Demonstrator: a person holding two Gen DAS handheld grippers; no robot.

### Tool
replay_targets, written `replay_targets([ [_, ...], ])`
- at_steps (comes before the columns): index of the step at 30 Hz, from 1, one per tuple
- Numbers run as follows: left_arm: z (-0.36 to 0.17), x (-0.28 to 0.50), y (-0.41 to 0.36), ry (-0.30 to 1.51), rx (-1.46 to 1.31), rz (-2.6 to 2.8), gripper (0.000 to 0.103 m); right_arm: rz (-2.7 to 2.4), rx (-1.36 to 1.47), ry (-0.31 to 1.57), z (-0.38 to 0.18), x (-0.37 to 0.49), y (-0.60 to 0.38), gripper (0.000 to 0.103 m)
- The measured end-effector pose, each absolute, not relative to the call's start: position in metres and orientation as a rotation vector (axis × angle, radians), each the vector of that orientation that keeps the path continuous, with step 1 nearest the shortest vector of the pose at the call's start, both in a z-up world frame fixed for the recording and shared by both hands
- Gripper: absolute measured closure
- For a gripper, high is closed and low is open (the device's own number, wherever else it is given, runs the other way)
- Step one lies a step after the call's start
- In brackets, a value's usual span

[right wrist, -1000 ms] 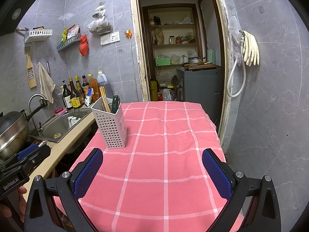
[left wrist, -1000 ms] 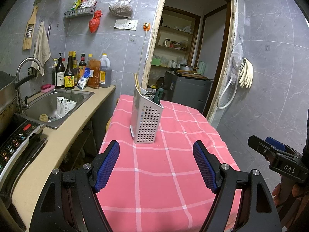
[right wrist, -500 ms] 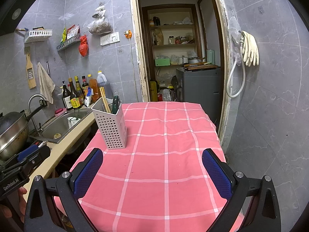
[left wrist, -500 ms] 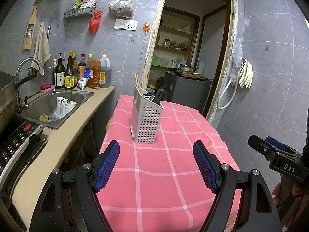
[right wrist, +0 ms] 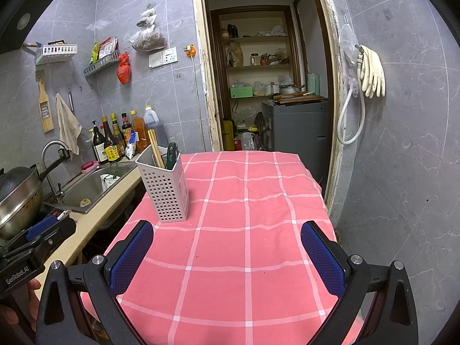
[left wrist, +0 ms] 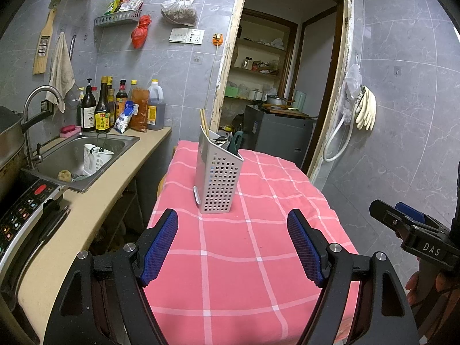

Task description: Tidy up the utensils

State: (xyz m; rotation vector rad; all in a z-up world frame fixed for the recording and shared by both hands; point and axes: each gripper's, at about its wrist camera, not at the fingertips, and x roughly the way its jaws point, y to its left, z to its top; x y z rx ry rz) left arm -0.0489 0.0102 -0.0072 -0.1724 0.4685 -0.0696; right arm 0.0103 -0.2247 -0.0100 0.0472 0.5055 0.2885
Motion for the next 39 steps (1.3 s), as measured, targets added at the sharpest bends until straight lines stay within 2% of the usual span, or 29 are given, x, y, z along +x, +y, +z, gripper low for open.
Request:
replay_targets([
  [39, -0.019, -0.048, 0.010, 0.508, -0.141, -0.009, 0.030, 0.292, 0.046, 0.511, -0.011, 0.010, -0.222, 0.000],
])
